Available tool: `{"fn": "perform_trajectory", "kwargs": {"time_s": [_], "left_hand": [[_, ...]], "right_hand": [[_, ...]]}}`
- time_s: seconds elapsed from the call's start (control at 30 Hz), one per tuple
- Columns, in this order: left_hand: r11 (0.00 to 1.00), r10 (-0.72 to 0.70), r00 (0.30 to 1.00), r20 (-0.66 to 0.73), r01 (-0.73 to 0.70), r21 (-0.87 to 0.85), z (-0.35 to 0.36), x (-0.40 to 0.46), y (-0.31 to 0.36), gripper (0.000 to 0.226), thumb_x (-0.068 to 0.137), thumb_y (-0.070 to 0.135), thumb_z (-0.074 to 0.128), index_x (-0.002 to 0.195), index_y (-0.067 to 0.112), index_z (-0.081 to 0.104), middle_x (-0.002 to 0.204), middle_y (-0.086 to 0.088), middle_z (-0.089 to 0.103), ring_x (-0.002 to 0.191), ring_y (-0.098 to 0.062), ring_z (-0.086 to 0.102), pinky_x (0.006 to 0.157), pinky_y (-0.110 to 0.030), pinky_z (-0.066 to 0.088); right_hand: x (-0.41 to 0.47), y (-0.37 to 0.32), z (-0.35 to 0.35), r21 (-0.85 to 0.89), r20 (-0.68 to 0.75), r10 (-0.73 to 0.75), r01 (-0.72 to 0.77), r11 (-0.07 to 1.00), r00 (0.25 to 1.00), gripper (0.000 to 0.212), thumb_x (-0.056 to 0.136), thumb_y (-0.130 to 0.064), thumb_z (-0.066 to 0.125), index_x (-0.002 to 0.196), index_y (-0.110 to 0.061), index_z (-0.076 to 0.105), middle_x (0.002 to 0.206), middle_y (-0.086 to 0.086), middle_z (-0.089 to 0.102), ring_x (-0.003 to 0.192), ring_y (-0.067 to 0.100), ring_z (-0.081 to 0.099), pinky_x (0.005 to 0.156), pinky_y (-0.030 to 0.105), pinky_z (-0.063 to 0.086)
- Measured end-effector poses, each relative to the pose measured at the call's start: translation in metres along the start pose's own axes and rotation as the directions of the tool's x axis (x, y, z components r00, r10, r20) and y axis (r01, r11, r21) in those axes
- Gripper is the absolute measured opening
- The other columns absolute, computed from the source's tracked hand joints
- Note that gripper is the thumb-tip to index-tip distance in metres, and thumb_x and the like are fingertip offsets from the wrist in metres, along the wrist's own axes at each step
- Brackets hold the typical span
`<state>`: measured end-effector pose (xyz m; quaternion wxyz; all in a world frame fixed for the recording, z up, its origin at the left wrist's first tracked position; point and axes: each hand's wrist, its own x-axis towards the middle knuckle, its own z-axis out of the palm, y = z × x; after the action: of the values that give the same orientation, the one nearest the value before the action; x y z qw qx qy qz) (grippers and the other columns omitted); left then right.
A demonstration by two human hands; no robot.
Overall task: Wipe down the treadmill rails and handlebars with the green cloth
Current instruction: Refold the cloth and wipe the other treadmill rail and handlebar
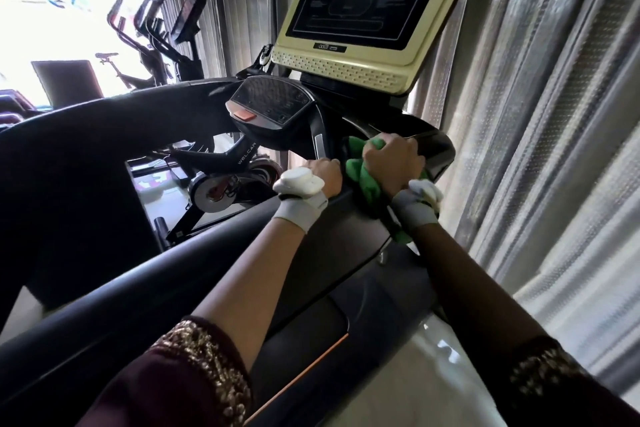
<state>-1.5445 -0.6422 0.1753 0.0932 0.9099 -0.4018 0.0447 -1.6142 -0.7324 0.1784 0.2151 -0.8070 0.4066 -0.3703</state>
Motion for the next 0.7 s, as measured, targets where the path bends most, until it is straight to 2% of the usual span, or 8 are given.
{"fn": "perform_trajectory", "kwargs": {"time_s": [0.07,0.1,0.27,0.33,0.5,0.63,0.7], "left_hand": [[0.999,-0.038,0.999,0.004,0.038,-0.039,0.001,0.001,0.01,0.045,0.104,0.021,0.02,0.136,0.003,0.045,0.143,-0.019,0.047,0.133,-0.039,0.042,0.109,-0.043,0.031],[0.999,-0.026,1.0,0.003,0.026,-0.023,0.001,0.0,0.012,0.046,0.104,0.021,0.018,0.138,0.003,0.044,0.143,-0.019,0.046,0.134,-0.038,0.041,0.11,-0.043,0.03],[0.999,0.034,0.999,-0.021,-0.033,0.036,0.008,0.01,0.012,0.039,0.101,0.015,0.024,0.13,0.005,0.048,0.138,-0.016,0.052,0.128,-0.039,0.047,0.104,-0.044,0.036],[0.998,0.048,0.998,-0.032,-0.047,0.033,0.013,0.014,0.011,0.037,0.099,0.016,0.027,0.125,0.007,0.051,0.135,-0.013,0.055,0.126,-0.037,0.049,0.102,-0.044,0.037],[0.995,0.097,0.994,-0.045,-0.096,0.015,0.021,0.027,0.011,0.036,0.097,0.018,0.03,0.119,0.008,0.056,0.13,-0.009,0.059,0.122,-0.036,0.053,0.1,-0.044,0.041],[0.997,0.078,0.997,-0.013,-0.078,-0.005,0.023,0.028,0.011,0.035,0.096,0.015,0.03,0.123,0.008,0.051,0.132,-0.011,0.056,0.124,-0.038,0.049,0.102,-0.045,0.036],[0.995,0.098,0.995,-0.026,-0.098,0.01,0.023,0.029,0.011,0.035,0.096,0.016,0.03,0.123,0.01,0.052,0.131,-0.009,0.056,0.124,-0.036,0.049,0.101,-0.044,0.036]], "right_hand": [[-0.017,0.006,0.002,0.041,-0.032,-0.099,0.1,0.994,0.995,0.029,0.084,-0.029,0.05,0.106,-0.022,0.068,0.12,0.003,0.061,0.113,0.032,0.05,0.099,0.043,0.037],[-0.017,0.009,0.002,0.051,-0.031,-0.103,0.105,0.993,0.994,0.029,0.084,-0.029,0.051,0.107,-0.022,0.067,0.12,0.002,0.061,0.113,0.033,0.049,0.099,0.043,0.037],[0.023,0.016,-0.011,0.058,-0.01,0.136,-0.135,0.989,0.991,0.035,0.087,-0.03,0.047,0.116,-0.024,0.064,0.126,0.012,0.056,0.12,0.036,0.046,0.105,0.043,0.033],[0.024,0.014,-0.009,0.038,-0.008,0.161,-0.16,0.986,0.987,0.035,0.087,-0.031,0.046,0.117,-0.024,0.064,0.127,0.013,0.054,0.118,0.037,0.047,0.105,0.043,0.033],[0.006,0.005,-0.002,-0.006,0.044,0.013,-0.012,1.0,0.999,0.033,0.087,-0.031,0.051,0.116,-0.022,0.065,0.123,0.012,0.058,0.117,0.037,0.049,0.104,0.043,0.037],[0.035,0.012,-0.008,0.018,0.041,0.197,-0.198,0.98,0.979,0.039,0.085,-0.033,0.049,0.12,-0.023,0.063,0.128,0.017,0.056,0.118,0.038,0.05,0.105,0.046,0.038],[0.035,0.011,-0.009,0.01,0.012,0.222,-0.222,0.975,0.975,0.037,0.085,-0.033,0.049,0.116,-0.021,0.064,0.127,0.018,0.054,0.117,0.039,0.049,0.104,0.045,0.037]]}}
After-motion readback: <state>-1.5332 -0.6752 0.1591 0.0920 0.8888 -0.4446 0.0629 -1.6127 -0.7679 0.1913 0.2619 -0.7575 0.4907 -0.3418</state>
